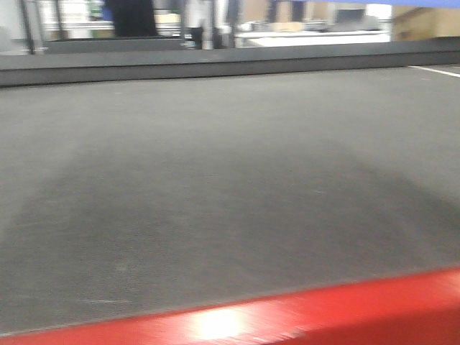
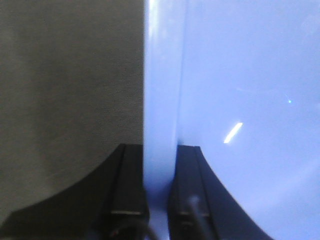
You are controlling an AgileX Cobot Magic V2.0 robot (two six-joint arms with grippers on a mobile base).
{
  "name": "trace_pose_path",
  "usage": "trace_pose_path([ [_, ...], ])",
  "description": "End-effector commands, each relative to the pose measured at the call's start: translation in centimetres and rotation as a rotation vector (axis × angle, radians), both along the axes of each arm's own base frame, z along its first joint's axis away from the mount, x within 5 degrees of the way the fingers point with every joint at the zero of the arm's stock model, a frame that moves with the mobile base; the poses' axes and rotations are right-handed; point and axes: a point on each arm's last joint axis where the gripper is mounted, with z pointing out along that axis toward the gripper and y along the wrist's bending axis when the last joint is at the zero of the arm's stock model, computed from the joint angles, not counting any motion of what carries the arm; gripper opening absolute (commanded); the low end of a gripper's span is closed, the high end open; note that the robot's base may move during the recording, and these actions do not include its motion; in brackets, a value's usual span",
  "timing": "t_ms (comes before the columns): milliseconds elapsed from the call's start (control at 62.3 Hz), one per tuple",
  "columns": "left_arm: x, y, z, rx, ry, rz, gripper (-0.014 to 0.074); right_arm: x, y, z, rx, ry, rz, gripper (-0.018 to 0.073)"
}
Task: Grab blue tray and place on right shelf
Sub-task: 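Hold the tray with both grippers while the base drives away from the table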
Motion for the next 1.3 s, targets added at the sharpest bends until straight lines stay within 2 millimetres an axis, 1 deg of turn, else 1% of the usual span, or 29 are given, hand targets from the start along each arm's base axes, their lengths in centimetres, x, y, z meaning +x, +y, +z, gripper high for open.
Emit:
trace_pose_path([
  [0,-1.70,0.46,1.14,-0.010,0.016,-0.033,-0.0048,-0.42,-0.26,1.63,0.021,-0.107,0.013,0.0067],
  [1283,-1.70,0.46,1.14,-0.010,0.016,-0.033,-0.0048,-0.42,-0.26,1.63,0.021,-0.107,0.013,0.0067],
])
